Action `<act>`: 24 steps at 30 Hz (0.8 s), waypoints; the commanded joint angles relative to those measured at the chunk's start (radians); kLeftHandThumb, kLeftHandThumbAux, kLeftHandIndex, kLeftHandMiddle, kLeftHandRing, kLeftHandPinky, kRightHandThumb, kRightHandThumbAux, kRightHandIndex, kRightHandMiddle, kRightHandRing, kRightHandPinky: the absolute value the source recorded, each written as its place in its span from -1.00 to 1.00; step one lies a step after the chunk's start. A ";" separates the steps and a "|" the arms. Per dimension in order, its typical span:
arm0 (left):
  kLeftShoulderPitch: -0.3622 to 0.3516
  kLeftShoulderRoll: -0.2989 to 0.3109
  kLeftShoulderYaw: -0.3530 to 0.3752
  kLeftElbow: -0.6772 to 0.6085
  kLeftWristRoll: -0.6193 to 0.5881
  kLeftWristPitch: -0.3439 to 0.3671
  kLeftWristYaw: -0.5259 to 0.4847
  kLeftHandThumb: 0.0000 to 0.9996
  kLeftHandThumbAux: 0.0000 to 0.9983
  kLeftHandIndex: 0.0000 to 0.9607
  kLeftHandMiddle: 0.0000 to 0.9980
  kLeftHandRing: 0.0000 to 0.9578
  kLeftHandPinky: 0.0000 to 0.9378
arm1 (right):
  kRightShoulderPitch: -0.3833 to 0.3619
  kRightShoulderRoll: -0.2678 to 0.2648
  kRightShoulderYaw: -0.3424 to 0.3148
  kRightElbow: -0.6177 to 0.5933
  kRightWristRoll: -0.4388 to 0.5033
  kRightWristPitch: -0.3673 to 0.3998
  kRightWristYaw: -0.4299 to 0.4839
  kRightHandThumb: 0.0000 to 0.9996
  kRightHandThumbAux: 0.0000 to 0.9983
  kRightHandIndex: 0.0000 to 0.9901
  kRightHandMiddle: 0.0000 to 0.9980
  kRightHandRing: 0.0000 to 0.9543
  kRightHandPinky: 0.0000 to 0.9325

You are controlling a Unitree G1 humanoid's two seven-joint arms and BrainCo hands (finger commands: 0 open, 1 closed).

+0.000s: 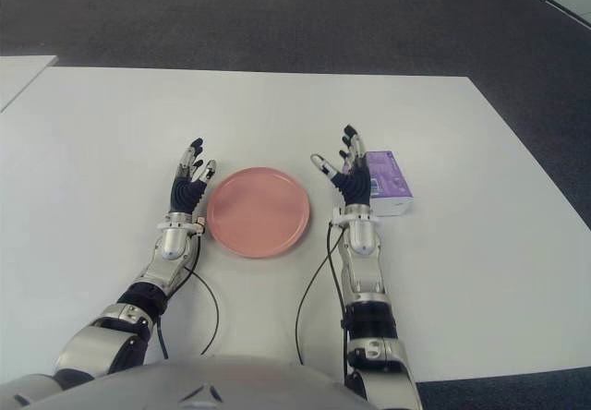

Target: Put the tissue paper into the plate.

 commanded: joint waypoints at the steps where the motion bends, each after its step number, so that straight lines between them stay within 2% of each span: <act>1: 0.071 -0.013 -0.010 0.041 0.020 -0.005 0.013 -1.00 -0.07 -1.00 -1.00 -1.00 -1.00 | -0.063 -0.027 -0.018 0.025 -0.046 -0.045 -0.050 -0.57 0.33 -0.94 -0.89 -0.86 -0.77; 6: 0.074 -0.015 -0.007 0.035 0.013 -0.006 0.010 -1.00 -0.07 -1.00 -1.00 -1.00 -1.00 | -0.092 -0.050 -0.026 -0.016 -0.064 -0.046 -0.059 -0.58 0.31 -0.93 -0.88 -0.84 -0.76; 12: 0.073 -0.016 -0.004 0.043 0.009 -0.015 0.009 -0.99 -0.05 -1.00 -1.00 -1.00 -1.00 | -0.084 -0.072 -0.031 -0.108 -0.090 -0.055 -0.075 -0.55 0.33 -0.93 -0.87 -0.84 -0.77; 17: 0.072 -0.017 -0.004 0.049 0.013 -0.025 0.015 -0.99 -0.04 -1.00 -1.00 -1.00 -1.00 | -0.079 -0.072 -0.028 -0.216 -0.087 -0.002 -0.062 -0.52 0.32 -0.92 -0.87 -0.86 -0.83; 24: 0.073 -0.019 -0.008 0.052 0.020 -0.031 0.025 -0.99 -0.02 -1.00 -1.00 -1.00 -1.00 | -0.105 -0.072 -0.038 -0.246 -0.062 0.020 -0.052 -0.41 0.34 -0.92 -0.88 -0.90 -0.91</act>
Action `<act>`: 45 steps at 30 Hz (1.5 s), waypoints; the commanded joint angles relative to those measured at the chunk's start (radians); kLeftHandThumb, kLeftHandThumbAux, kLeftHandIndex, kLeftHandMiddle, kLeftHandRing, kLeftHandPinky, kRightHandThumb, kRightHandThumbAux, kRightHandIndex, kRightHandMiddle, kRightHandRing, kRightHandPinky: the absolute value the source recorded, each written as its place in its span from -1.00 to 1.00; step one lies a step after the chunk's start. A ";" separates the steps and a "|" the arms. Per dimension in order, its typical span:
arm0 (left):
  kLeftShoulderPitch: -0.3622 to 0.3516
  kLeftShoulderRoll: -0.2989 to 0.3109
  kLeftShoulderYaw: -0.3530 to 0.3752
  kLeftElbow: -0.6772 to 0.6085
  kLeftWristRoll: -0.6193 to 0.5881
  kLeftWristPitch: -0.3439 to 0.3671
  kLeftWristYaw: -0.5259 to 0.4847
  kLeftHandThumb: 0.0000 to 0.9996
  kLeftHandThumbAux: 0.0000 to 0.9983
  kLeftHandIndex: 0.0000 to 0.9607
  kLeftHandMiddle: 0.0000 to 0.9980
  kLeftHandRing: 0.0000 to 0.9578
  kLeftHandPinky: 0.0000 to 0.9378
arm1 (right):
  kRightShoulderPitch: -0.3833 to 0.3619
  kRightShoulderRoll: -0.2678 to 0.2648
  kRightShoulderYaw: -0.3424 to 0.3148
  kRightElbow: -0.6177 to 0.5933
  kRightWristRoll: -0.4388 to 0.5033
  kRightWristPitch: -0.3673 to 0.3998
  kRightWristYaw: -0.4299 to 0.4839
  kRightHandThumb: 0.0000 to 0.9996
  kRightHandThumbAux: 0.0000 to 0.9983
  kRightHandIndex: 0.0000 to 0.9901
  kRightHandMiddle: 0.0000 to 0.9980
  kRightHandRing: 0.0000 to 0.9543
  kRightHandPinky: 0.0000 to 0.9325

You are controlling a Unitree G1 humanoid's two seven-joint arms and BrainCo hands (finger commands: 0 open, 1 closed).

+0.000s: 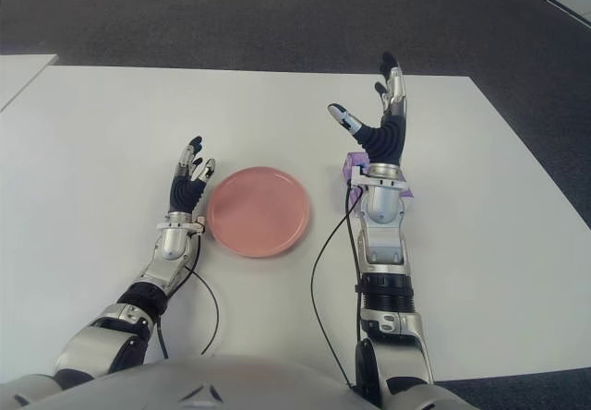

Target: Put the tissue paper into the plate.

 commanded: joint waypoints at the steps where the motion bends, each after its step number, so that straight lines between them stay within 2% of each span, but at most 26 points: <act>1: 0.070 -0.018 -0.008 0.056 0.021 -0.006 0.020 -0.99 -0.02 -1.00 -1.00 -1.00 -1.00 | -0.012 0.002 -0.012 -0.009 0.016 0.029 0.004 -0.40 0.34 -0.91 -0.87 -0.90 -0.91; 4: 0.072 -0.018 -0.011 0.054 0.026 -0.001 0.030 -1.00 -0.03 -1.00 -1.00 -1.00 -1.00 | -0.030 -0.003 -0.024 -0.002 0.005 0.025 -0.016 -0.34 0.35 -0.89 -0.86 -0.89 -0.92; 6: 0.073 -0.019 -0.013 0.053 0.028 0.002 0.033 -1.00 -0.03 -1.00 -1.00 -1.00 -1.00 | -0.051 -0.052 -0.075 0.005 0.025 0.033 -0.008 -0.30 0.35 -0.88 -0.86 -0.89 -0.90; 8: 0.072 -0.020 -0.014 0.055 0.032 0.006 0.039 -1.00 -0.04 -1.00 -1.00 -1.00 -1.00 | -0.063 -0.097 -0.120 0.091 0.021 -0.004 -0.024 -0.23 0.35 -0.88 -0.86 -0.88 -0.86; 13: 0.071 -0.021 -0.015 0.058 0.036 0.014 0.044 -1.00 -0.05 -1.00 -1.00 -1.00 -1.00 | -0.030 -0.090 -0.115 0.121 -0.023 -0.027 -0.061 -0.16 0.32 -0.89 -0.86 -0.87 -0.82; 16: 0.072 -0.024 -0.015 0.057 0.034 0.020 0.041 -1.00 -0.05 -1.00 -1.00 -1.00 -1.00 | -0.007 -0.087 -0.102 0.140 -0.035 -0.057 -0.074 -0.18 0.29 -0.89 -0.88 -0.88 -0.84; 21: 0.073 -0.023 -0.014 0.057 0.030 0.022 0.036 -1.00 -0.06 -1.00 -1.00 -1.00 -1.00 | 0.023 -0.079 -0.077 0.121 -0.089 -0.064 -0.111 -0.24 0.24 -0.91 -0.90 -0.89 -0.84; 25: 0.072 -0.023 -0.011 0.062 0.028 0.020 0.036 -1.00 -0.06 -1.00 -1.00 -1.00 -1.00 | 0.072 -0.080 -0.042 0.065 -0.207 -0.006 -0.147 -0.34 0.18 -0.94 -0.93 -0.94 -0.92; 28: 0.070 -0.024 -0.009 0.067 0.025 0.019 0.033 -1.00 -0.05 -1.00 -1.00 -1.00 -1.00 | 0.103 -0.086 -0.030 0.038 -0.253 0.027 -0.148 -0.44 0.10 -0.97 -0.97 -0.98 -0.97; 44: 0.063 -0.028 -0.007 0.085 0.013 0.013 0.017 -1.00 -0.03 -1.00 -1.00 -1.00 -1.00 | 0.110 -0.084 -0.021 0.014 -0.266 0.059 -0.151 -0.50 0.06 -0.99 -0.99 -1.00 -1.00; 45: 0.063 -0.027 -0.007 0.085 0.013 0.011 0.015 -1.00 -0.03 -1.00 -1.00 -1.00 -1.00 | 0.162 -0.103 0.031 -0.098 -0.350 0.189 -0.032 -0.50 0.06 -0.99 -0.99 -1.00 -1.00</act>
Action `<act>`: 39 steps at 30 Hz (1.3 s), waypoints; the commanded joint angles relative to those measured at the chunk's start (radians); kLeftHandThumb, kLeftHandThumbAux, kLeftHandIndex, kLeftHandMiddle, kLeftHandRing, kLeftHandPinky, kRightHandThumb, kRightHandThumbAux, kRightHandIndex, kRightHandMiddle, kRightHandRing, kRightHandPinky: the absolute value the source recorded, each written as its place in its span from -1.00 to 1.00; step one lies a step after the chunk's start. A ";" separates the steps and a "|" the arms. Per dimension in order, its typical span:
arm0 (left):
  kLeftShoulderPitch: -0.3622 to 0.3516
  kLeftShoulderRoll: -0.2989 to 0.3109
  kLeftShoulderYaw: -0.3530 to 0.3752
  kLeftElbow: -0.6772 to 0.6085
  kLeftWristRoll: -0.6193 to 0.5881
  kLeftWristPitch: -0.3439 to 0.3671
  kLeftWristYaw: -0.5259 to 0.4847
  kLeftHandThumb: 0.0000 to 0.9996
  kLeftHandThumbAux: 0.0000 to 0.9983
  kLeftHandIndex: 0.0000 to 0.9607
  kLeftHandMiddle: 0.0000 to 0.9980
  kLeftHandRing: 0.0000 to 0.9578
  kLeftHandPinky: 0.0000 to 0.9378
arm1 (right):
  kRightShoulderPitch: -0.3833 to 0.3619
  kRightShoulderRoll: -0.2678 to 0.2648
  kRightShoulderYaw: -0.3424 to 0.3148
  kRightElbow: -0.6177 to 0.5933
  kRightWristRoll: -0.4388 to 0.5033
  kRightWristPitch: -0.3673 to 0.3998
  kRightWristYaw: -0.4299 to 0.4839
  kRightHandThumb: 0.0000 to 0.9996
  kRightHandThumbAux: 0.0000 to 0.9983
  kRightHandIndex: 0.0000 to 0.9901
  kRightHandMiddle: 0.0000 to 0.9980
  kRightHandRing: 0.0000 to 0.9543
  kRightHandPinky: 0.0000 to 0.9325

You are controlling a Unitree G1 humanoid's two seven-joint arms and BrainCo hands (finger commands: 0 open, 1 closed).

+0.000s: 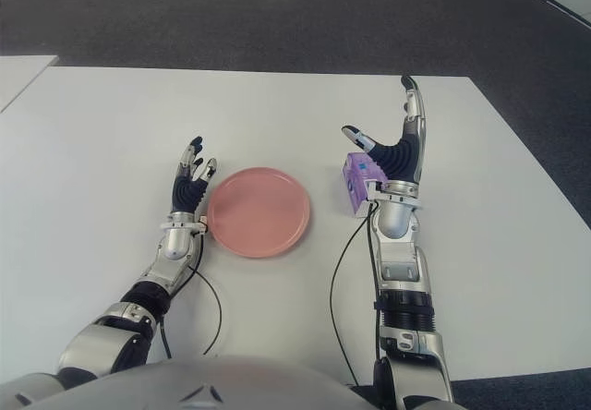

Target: Put the tissue paper into the plate.

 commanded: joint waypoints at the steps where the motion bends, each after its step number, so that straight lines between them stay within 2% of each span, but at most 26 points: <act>1: 0.075 -0.012 -0.008 0.065 0.001 0.002 -0.020 -1.00 -0.03 -1.00 -1.00 -1.00 -1.00 | 0.100 -0.035 0.099 -0.200 -0.158 0.252 0.208 -0.55 -0.02 -0.99 -1.00 -1.00 -1.00; 3: 0.075 -0.011 -0.009 0.064 0.001 0.000 -0.023 -1.00 -0.04 -1.00 -1.00 -1.00 -1.00 | 0.139 -0.049 0.143 -0.296 -0.226 0.369 0.309 -0.58 -0.10 -1.00 -1.00 -1.00 -1.00; 11: 0.073 -0.011 -0.007 0.065 -0.001 -0.005 -0.028 -1.00 -0.06 -1.00 -1.00 -1.00 -1.00 | 0.103 -0.061 0.191 -0.304 -0.263 0.464 0.394 -0.61 -0.19 -1.00 -1.00 -1.00 -1.00; 19: 0.074 -0.013 -0.006 0.062 0.003 0.008 -0.021 -1.00 -0.06 -1.00 -1.00 -1.00 -1.00 | 0.099 -0.090 0.221 -0.311 -0.289 0.505 0.443 -0.65 -0.20 -1.00 -1.00 -1.00 -1.00; 36: 0.076 -0.014 -0.002 0.057 -0.009 0.008 -0.043 -0.98 -0.10 -1.00 -1.00 -1.00 -1.00 | 0.070 -0.116 0.244 -0.256 -0.310 0.533 0.437 -0.73 -0.20 -1.00 -1.00 -1.00 -1.00; 39: 0.078 -0.014 -0.001 0.056 -0.010 0.009 -0.043 -0.97 -0.10 -1.00 -1.00 -1.00 -1.00 | 0.058 -0.120 0.260 -0.214 -0.319 0.537 0.434 -0.75 -0.20 -1.00 -1.00 -1.00 -1.00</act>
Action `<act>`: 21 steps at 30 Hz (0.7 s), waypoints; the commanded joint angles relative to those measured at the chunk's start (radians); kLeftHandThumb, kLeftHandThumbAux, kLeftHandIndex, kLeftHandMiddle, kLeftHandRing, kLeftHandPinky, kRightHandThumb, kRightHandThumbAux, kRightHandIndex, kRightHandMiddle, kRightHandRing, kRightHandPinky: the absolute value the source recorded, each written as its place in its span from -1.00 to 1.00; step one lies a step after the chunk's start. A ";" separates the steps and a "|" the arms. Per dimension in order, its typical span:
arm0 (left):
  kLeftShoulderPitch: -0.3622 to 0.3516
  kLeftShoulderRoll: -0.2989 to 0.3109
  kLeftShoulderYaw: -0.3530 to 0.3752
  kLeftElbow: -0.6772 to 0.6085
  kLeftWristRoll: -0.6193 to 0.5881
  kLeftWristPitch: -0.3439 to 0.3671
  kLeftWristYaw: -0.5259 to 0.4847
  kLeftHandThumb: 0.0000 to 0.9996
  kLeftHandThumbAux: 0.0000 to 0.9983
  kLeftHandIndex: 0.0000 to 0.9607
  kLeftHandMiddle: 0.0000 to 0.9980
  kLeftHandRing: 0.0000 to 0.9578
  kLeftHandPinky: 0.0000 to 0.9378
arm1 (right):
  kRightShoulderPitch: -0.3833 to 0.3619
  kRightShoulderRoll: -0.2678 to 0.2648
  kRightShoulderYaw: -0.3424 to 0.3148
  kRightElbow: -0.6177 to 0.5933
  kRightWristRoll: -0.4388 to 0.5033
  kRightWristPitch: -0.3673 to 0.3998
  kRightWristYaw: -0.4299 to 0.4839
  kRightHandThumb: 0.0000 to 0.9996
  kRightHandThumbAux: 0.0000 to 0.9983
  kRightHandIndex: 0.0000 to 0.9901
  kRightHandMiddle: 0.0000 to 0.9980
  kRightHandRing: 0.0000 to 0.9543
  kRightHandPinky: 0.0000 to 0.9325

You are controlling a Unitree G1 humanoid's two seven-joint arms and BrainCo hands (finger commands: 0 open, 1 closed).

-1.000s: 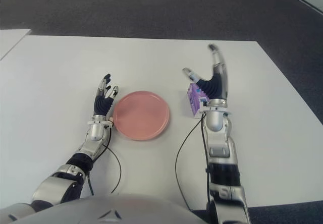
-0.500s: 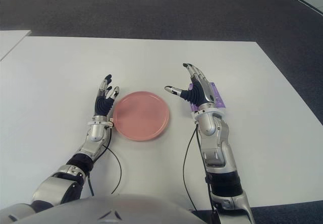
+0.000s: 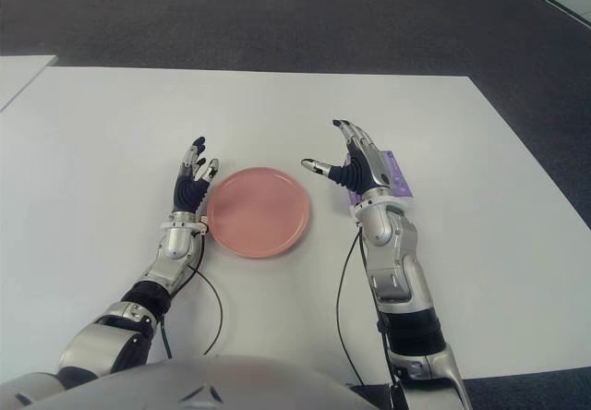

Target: Put the tissue paper into the plate.

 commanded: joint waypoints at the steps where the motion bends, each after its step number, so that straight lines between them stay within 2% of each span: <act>1: 0.081 -0.013 -0.001 0.052 -0.003 0.014 -0.010 -0.97 -0.10 -1.00 -1.00 -1.00 -1.00 | -0.024 -0.011 0.028 0.075 -0.024 0.020 0.000 -0.76 -0.20 -1.00 -1.00 -1.00 -1.00; 11: 0.083 -0.010 0.002 0.057 0.002 0.024 -0.001 -0.99 -0.07 -1.00 -1.00 -1.00 -1.00 | -0.050 -0.029 0.041 0.149 -0.049 0.029 -0.038 -0.82 -0.19 -1.00 -1.00 -1.00 -1.00; 21: 0.086 -0.009 0.007 0.056 0.001 0.023 0.006 -0.99 -0.06 -1.00 -1.00 -1.00 -1.00 | -0.068 -0.011 0.001 0.180 -0.028 0.043 -0.121 -0.75 -0.15 -1.00 -1.00 -1.00 -1.00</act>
